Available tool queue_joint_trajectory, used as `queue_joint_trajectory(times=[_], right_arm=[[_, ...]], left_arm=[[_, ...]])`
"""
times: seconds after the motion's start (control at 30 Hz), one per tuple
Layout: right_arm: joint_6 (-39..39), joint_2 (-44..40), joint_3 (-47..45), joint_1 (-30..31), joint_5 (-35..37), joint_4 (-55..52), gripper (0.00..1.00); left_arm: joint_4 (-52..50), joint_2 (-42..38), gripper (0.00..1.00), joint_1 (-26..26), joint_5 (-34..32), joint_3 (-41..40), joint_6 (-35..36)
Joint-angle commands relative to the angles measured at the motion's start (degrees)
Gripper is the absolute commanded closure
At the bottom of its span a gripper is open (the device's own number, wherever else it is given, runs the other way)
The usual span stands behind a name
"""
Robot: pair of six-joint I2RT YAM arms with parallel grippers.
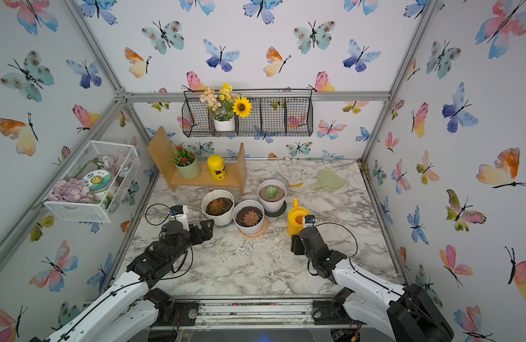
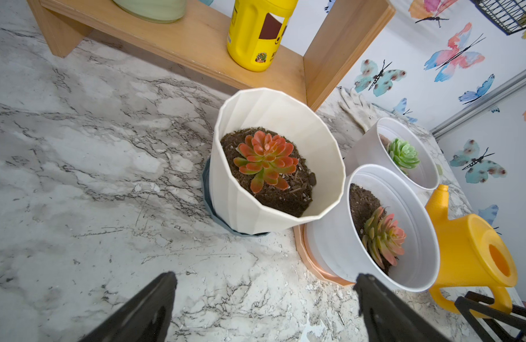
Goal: Water the succulent around the soil edge
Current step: Pick up the watering can from the center of the board.
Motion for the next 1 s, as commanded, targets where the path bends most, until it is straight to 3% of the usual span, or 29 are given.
queue_joint_trajectory(times=[0.0,0.13,0.27,0.4,0.53,0.77,0.97], right_arm=[[-1.1,0.2,1.5,0.3,2.2,0.9,0.40],[-1.4,0.4,2.2,0.3,2.9,-0.4,0.47],[-1.5,-0.2,1.7,0.3,3.0,-0.4,0.60],[-1.6,-0.6,2.0,0.3,3.1,-1.2,0.65],[-1.6,-1.6,2.6,0.3,2.8,-3.2,0.88],[-1.2,-5.8,5.8,0.3,2.2,-10.1,0.96],[-1.7,-4.5,16.9,0.3,-1.1,-21.6,0.98]], left_arm=[[0.8,-0.8,0.02,-0.4,-1.2,0.0,-0.3],[0.7,-1.2,0.01,-0.7,-1.3,-0.1,-0.4],[0.5,-2.1,0.01,-0.8,-1.7,-0.4,-0.8],[-0.2,-3.4,0.01,-0.9,-1.9,-0.8,-1.3],[-1.2,-4.6,0.01,-1.0,-2.1,-0.6,-1.6],[-3.5,-4.3,0.01,-1.5,-2.4,1.9,-1.5],[-4.3,-3.8,0.01,-1.7,-2.4,4.4,-0.4]])
